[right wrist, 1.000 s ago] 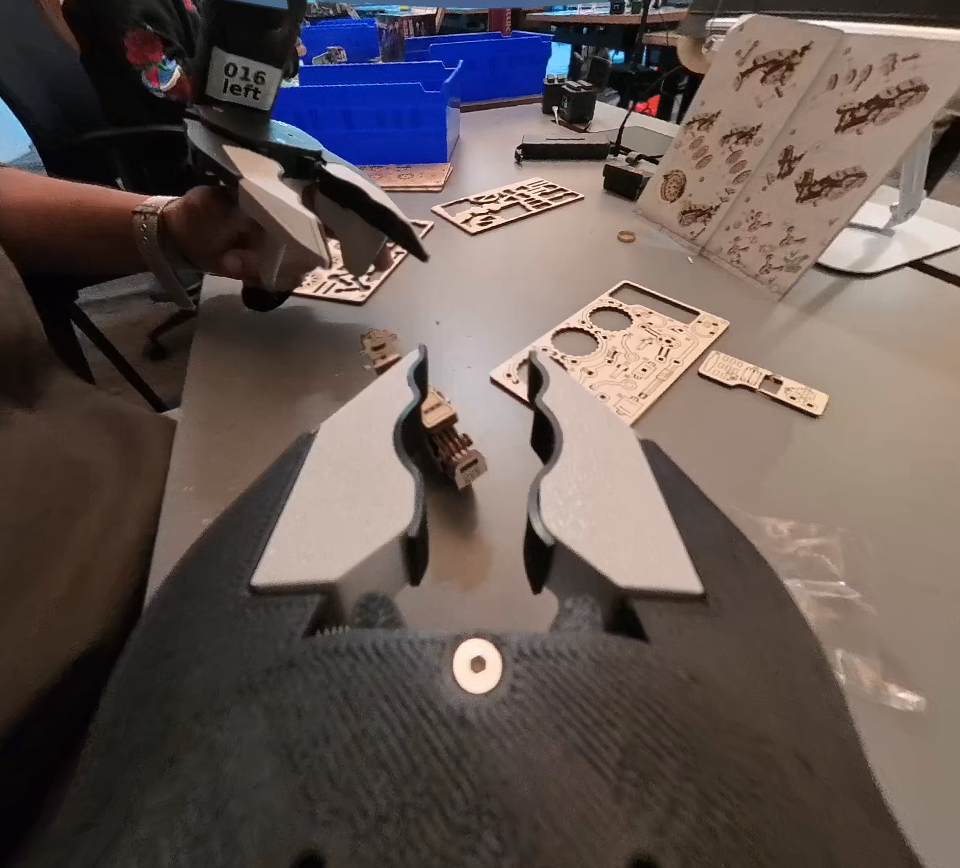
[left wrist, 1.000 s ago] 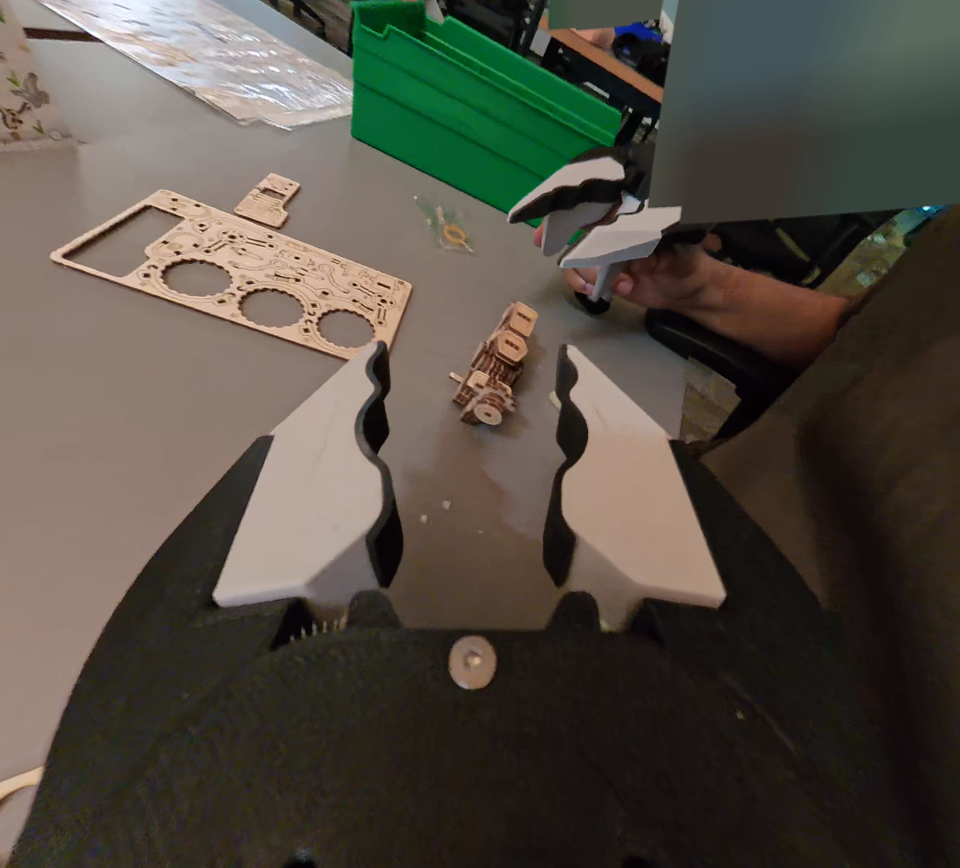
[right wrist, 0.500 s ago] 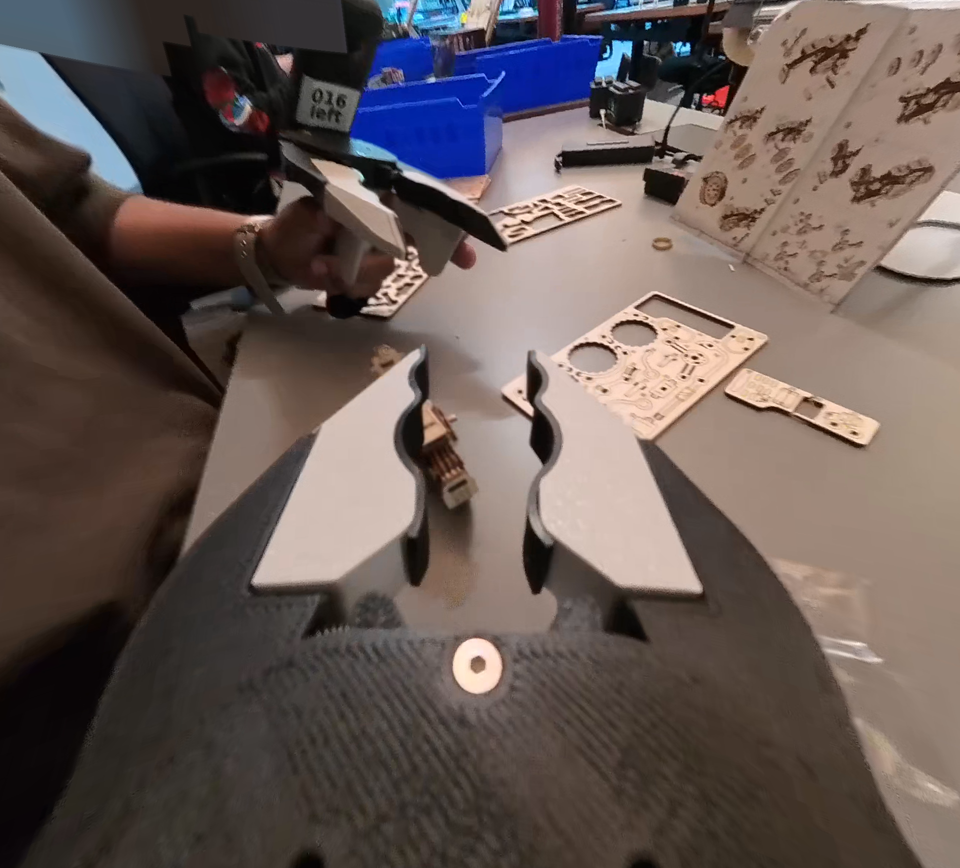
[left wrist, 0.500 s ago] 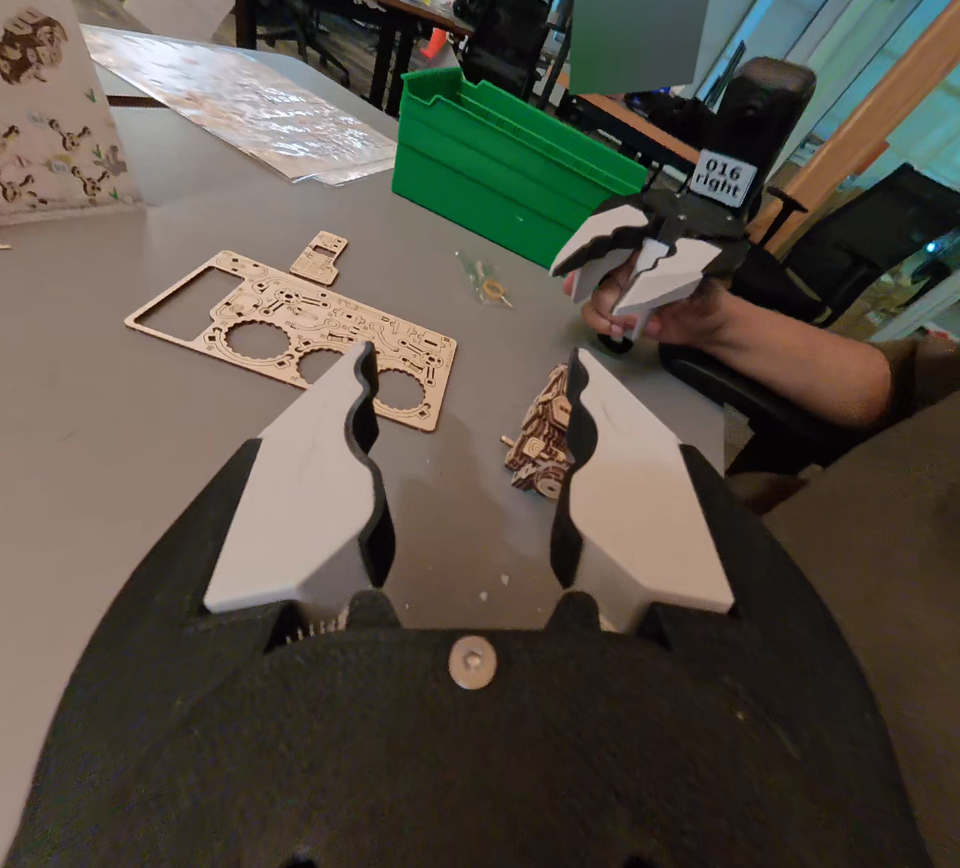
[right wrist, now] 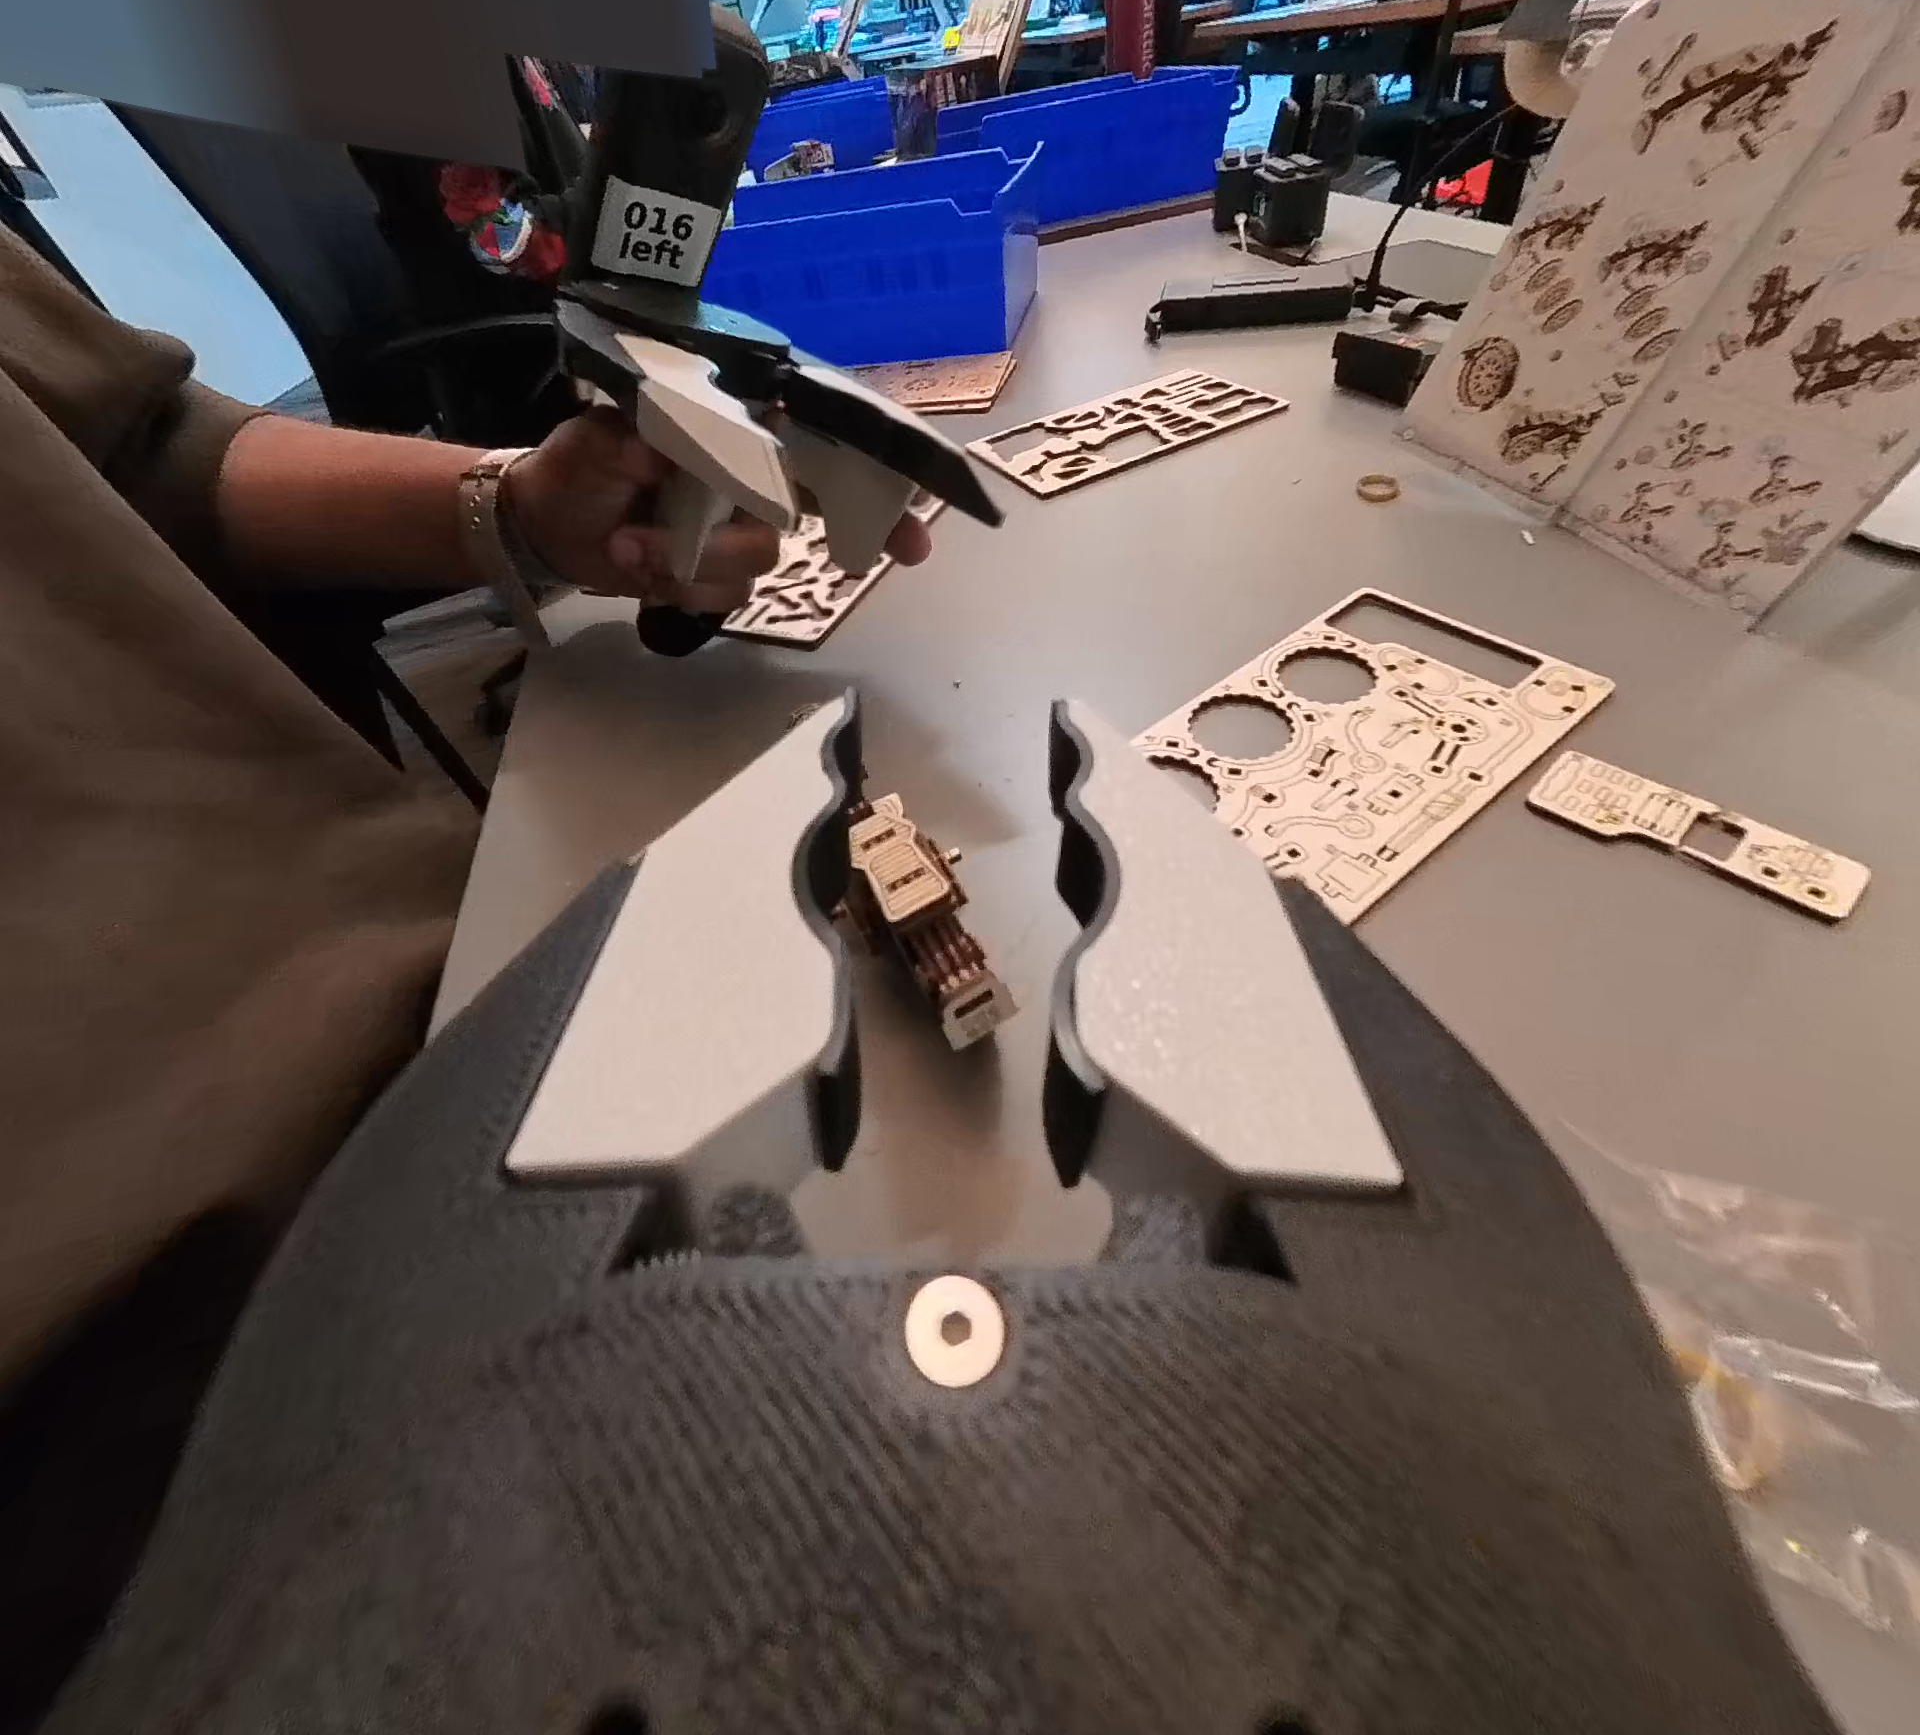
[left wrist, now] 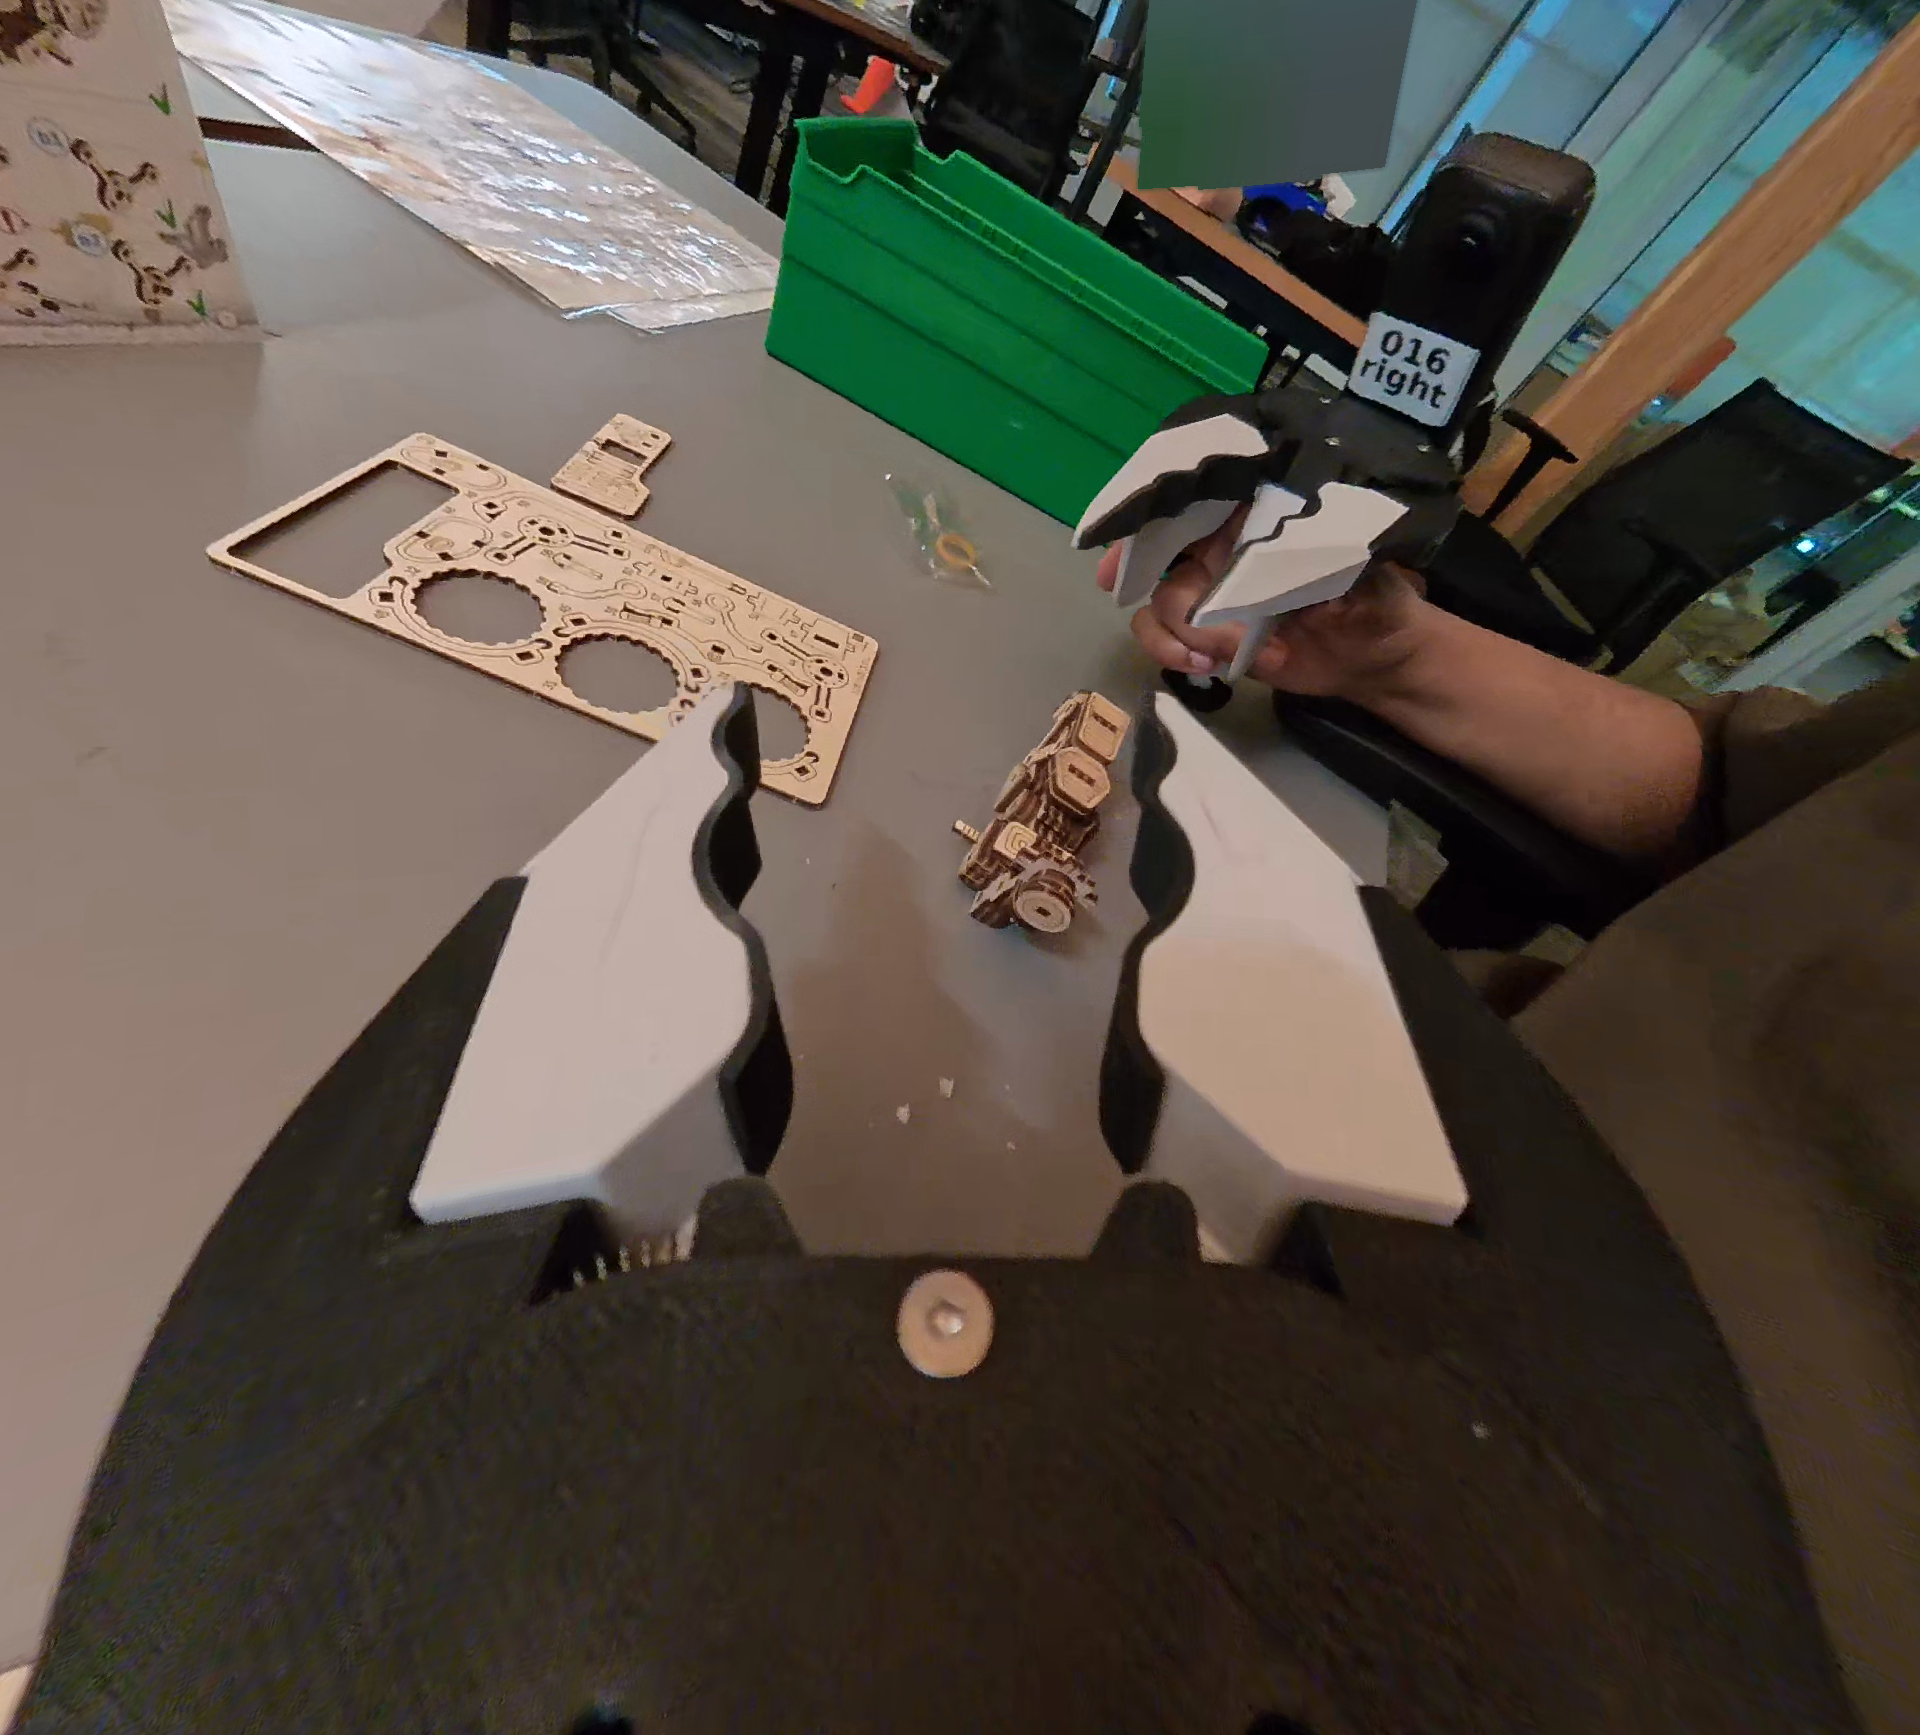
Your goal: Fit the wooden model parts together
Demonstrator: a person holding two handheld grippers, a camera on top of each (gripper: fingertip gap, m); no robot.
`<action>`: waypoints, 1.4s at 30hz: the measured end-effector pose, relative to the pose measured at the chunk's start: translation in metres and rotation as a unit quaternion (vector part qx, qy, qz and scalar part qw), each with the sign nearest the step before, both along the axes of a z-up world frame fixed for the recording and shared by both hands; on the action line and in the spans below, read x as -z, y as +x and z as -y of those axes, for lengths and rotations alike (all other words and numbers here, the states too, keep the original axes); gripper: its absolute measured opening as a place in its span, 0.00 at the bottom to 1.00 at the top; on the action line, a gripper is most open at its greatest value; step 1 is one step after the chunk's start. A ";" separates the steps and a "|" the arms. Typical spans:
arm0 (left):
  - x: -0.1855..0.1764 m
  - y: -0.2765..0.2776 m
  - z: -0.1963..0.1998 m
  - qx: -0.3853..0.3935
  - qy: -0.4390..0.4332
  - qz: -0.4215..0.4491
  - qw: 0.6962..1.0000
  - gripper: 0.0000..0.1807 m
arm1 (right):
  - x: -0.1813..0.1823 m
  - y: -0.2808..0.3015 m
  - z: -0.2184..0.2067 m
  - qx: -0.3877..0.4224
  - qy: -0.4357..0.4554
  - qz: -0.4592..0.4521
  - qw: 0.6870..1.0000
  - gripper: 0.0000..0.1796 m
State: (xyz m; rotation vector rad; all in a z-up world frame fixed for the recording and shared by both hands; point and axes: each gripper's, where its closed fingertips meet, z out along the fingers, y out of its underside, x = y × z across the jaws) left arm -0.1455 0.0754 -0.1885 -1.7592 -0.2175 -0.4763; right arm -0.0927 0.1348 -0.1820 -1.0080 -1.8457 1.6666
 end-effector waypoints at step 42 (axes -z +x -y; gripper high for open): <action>0.009 -0.023 -0.007 -0.021 -0.017 0.053 0.998 0.00 | 0.005 -0.007 -0.008 -0.047 -0.032 0.018 0.998 0.08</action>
